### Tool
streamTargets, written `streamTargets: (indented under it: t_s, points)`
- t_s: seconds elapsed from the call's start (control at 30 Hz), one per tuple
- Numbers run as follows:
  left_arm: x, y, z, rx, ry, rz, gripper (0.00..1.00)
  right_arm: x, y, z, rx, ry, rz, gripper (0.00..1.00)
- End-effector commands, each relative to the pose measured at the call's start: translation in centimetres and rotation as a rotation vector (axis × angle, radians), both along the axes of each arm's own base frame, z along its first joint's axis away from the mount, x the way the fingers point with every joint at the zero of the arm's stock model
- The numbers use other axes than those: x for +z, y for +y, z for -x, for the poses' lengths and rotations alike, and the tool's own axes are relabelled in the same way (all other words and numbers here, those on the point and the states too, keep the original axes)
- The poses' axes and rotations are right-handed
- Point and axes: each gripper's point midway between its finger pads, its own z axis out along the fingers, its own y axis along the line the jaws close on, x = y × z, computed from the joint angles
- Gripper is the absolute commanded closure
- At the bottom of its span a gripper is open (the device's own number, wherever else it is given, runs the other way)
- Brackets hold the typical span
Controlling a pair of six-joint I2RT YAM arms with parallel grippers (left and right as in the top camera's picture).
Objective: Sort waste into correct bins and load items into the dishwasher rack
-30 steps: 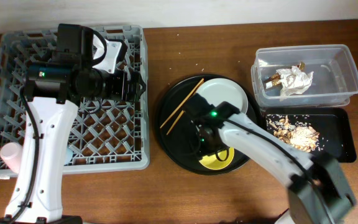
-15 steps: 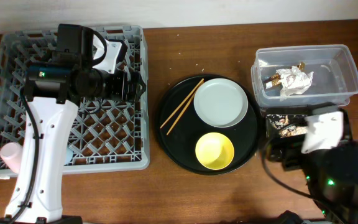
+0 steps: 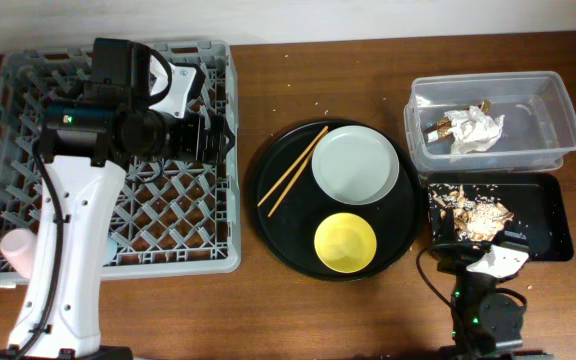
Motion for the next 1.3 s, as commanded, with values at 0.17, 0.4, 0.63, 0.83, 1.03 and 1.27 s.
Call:
streamTargets:
  t_s: [0.17,0.4,0.63,0.83,1.03,1.27]
  points:
    - [0.1,-0.1,-0.1,-0.015,-0.009,-0.005,0.01,-1.6,0.0,-0.3,0.002,0.017,-0.002,0.02]
    - [1.9,-3.8,0.6,-0.09,0.01,0.223,0.01,-1.6,0.0,-0.3,0.002,0.017,-0.002,0.02]
    - [-10.6,-17.3,1.8,-0.356,0.221,0.019,0.07,-1.6,0.0,-0.3,0.002,0.017,-0.002,0.02]
    - [-22.9,-18.8,5.2,-0.434,0.451,-0.277,0.51,-1.6,0.0,-0.3,0.001,0.018,-0.002,0.01]
    - [-25.5,-19.5,8.0,-0.486,0.513,-0.326,0.71,-1.6,0.0,-0.3,0.001,0.017,-0.002,0.02]
    - [-26.7,-17.8,7.9,-0.472,0.488,-0.434,1.0,-1.6,0.0,-0.3,0.001,0.018,-0.002,0.02]
